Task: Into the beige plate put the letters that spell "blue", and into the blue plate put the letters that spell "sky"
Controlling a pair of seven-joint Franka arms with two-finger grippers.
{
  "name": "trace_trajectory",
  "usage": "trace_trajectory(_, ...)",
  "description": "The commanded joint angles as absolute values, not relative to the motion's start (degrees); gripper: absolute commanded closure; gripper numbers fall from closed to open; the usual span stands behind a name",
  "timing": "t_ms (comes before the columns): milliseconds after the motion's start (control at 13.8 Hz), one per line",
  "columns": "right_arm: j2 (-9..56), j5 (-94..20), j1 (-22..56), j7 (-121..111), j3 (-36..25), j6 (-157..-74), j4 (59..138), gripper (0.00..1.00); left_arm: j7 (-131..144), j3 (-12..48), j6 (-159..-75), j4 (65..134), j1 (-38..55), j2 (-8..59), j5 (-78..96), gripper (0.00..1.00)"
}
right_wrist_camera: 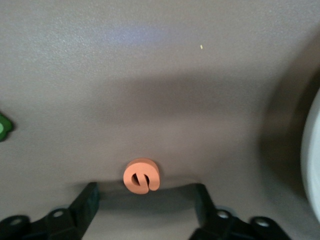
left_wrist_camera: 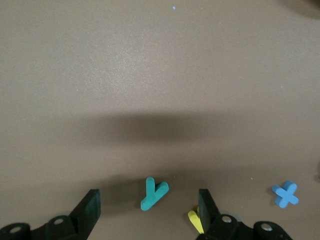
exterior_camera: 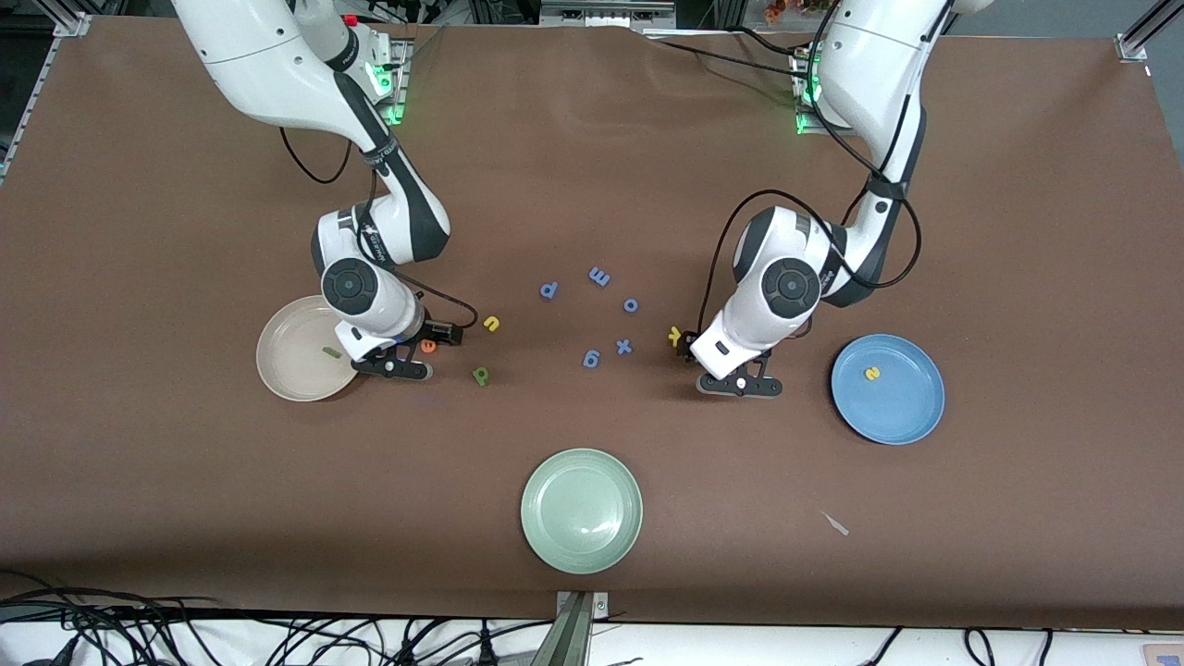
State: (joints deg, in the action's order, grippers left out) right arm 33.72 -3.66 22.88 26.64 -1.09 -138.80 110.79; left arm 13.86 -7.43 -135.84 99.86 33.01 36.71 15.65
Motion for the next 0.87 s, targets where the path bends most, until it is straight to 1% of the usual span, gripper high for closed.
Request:
trace_trajectory(0, 33.57, -4.39, 23.2, 26.72, -1.49, -139.39, 111.18, 0.5, 14.24, -8.17, -136.49, 98.44, 34.18, 38.66, 16.52, 0.13)
trace_trajectory(72, 33.57, -4.39, 23.2, 26.72, -1.49, -139.48, 111.18, 0.63, 14.33, -8.09, -137.89, 98.52, 34.36, 39.28, 16.0, 0.13)
trace_trajectory(217, 33.57, -4.39, 23.12, 26.81, -1.49, -139.48, 111.18, 0.76, 14.41, -8.09, -139.39, 98.88, 34.8, 40.34, 14.59, 0.13)
trace_trajectory(361, 33.49, -4.39, 22.94, 26.81, -1.58, -139.48, 110.92, 0.8, 14.5, -8.09, -139.39, 99.05, 35.42, 41.31, 14.59, 0.13)
trace_trajectory(723, 33.05, -4.39, 22.76, 26.28, -1.67, -138.43, 109.86, 0.8, 14.06, -8.17, -139.31, 99.58, 35.42, 41.22, 14.5, 0.12)
trace_trajectory(795, 32.87, -4.39, 22.76, 26.02, -1.67, -138.25, 109.69, 0.78, 14.06, -8.09, -139.31, 99.67, 35.42, 41.31, 14.5, 0.13)
